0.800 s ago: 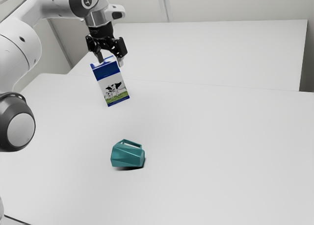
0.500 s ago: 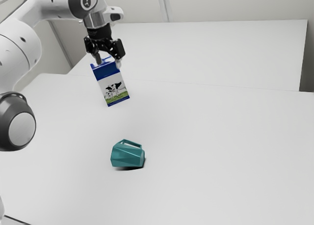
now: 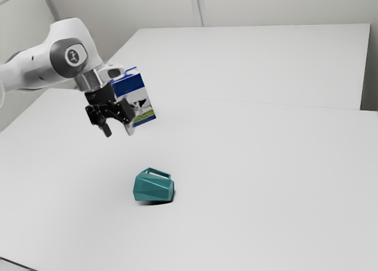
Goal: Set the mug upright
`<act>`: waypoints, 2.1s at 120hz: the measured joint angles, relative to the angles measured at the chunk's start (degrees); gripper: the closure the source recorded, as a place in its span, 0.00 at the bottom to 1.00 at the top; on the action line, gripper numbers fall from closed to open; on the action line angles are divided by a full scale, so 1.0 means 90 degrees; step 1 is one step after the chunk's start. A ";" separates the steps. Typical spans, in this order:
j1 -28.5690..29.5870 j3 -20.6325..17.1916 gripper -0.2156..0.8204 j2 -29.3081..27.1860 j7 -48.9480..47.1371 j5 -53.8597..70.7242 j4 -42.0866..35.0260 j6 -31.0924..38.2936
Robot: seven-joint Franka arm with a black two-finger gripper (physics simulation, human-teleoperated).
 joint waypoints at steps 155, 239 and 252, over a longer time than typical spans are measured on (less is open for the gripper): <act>0.0081 0.0531 0.21 0.0294 0.2072 -0.3548 -0.2775 0.2426; -0.0096 0.0524 0.21 0.0471 0.2965 -0.5013 -0.3035 0.2467; -0.0137 0.0525 0.27 0.0476 0.3072 -0.5106 -0.3041 0.2484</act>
